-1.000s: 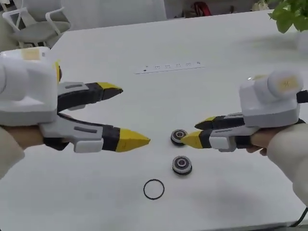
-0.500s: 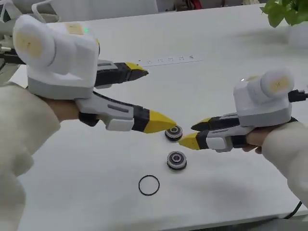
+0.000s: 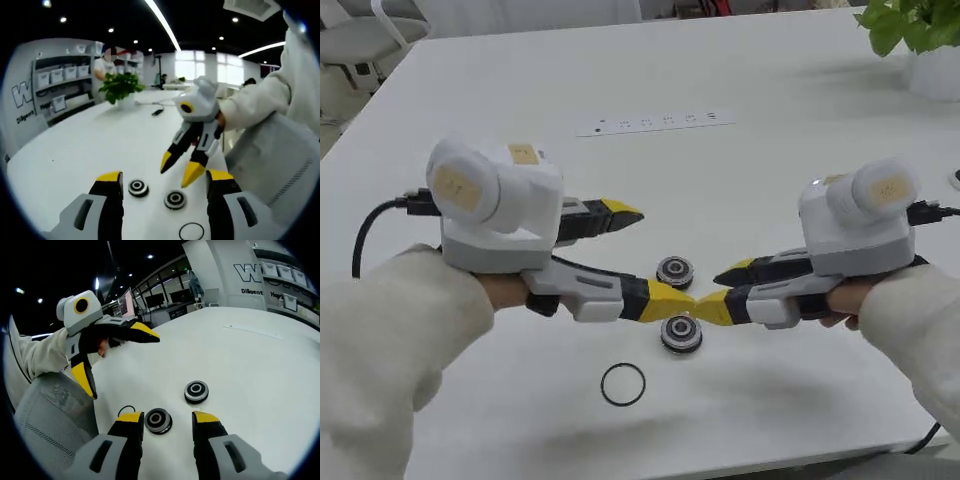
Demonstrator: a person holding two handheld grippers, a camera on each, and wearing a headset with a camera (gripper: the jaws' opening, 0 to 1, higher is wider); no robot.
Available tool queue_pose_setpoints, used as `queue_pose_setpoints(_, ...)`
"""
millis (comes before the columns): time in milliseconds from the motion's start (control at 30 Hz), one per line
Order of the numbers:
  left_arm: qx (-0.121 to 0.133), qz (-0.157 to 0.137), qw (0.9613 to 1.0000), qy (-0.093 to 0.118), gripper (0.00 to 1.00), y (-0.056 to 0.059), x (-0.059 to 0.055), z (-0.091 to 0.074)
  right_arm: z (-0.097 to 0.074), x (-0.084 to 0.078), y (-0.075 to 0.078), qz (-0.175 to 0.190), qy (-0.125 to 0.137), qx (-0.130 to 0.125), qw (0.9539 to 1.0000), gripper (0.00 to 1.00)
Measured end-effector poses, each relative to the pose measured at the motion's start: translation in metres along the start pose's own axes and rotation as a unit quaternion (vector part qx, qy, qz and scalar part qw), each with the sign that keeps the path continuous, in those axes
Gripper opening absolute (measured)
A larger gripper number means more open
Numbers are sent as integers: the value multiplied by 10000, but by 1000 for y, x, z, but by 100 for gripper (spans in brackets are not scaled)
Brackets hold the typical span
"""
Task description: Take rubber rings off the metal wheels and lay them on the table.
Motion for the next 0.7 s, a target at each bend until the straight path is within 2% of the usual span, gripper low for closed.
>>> queue_pose_setpoints(133, -42, -56, 9999, -77, 64, 3, -10, 8, 7, -7, 0, -54, -214, 25, 9998, 35)
queue_pose_setpoints(367, -72, -61, 9999, -106, 55, 8, -21, 25, 15, -16, -3, -214, -503, 75, 9985, 35)
queue_pose_setpoints(500, -94, 69, 9997, -226, 48, 10, -30, 34, 19, -18, -3, -316, -629, 67, 9975, 34)
queue_pose_setpoints(633, -122, -25, 9998, -179, 41, 11, -34, 39, 21, -20, -3, -453, -708, 4, 9965, 32)
queue_pose_setpoints(700, -150, 18, 9996, -223, 38, 13, -36, 41, 22, -20, -3, -480, -723, 6, 9962, 31)
Point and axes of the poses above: the centre of the closed fingertips' face, and the gripper's own axes: z roughly forward along the fingers, y roughly to its right, x roughly out of its top, the point moved 6 cm from there along -z, roughly backward along the fingers, and after that the axes turned 14 degrees about -y, right-handed, at the moved point
